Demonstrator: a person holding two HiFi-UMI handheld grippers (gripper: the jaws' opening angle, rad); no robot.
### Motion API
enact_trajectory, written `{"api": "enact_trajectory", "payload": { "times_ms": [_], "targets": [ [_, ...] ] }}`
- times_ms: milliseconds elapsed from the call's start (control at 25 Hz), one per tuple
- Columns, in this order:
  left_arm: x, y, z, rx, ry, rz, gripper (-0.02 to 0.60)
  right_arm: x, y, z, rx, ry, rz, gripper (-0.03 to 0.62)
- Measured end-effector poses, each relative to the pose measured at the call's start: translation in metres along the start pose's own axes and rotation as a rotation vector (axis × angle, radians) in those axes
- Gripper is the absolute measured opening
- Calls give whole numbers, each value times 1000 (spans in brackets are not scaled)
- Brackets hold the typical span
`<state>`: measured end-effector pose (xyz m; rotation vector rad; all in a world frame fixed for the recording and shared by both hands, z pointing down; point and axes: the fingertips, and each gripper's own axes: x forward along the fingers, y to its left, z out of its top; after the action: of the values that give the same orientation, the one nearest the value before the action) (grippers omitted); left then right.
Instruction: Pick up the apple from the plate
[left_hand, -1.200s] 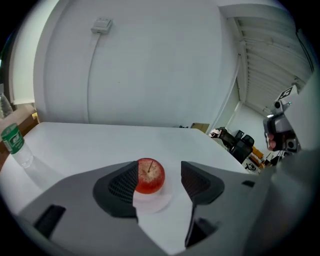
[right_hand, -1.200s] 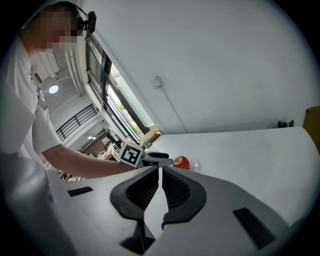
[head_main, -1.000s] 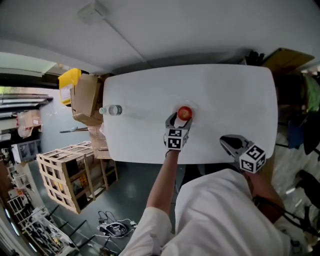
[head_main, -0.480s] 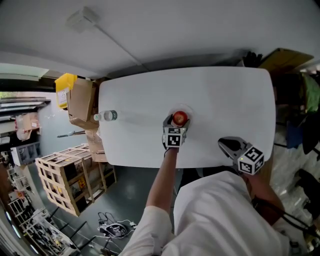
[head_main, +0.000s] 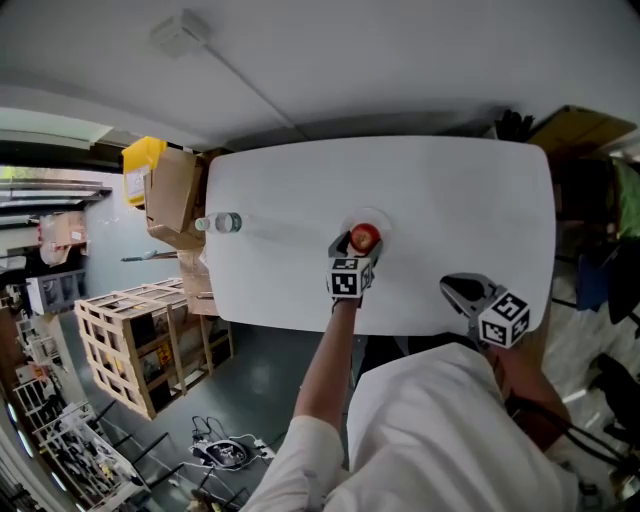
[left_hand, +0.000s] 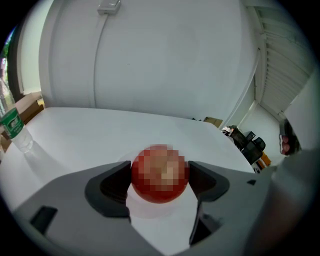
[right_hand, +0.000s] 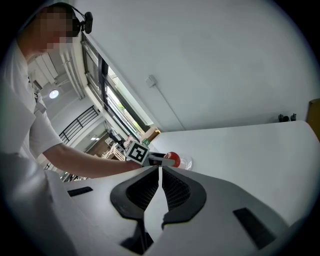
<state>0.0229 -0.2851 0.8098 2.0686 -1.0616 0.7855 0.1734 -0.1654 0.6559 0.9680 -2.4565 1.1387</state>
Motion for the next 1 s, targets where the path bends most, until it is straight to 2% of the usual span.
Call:
{"api": "enact_trajectory", "payload": {
  "times_ms": [320, 560, 800, 1000],
  "targets": [
    [-75, -17, 24, -21, -97, -50, 357, 7, 23, 11, -38, -23, 22, 46],
    [-150, -30, 26, -1, -181, -122, 357, 7, 56, 10, -44, -81, -11, 46],
    [-228, -27, 14, 24, -245, -166, 357, 6, 99, 5, -42, -156, -58, 46],
    [-281, -18, -8, 34, -264, -204, 357, 10, 141, -12, -58, -193, -95, 46]
  ]
}}
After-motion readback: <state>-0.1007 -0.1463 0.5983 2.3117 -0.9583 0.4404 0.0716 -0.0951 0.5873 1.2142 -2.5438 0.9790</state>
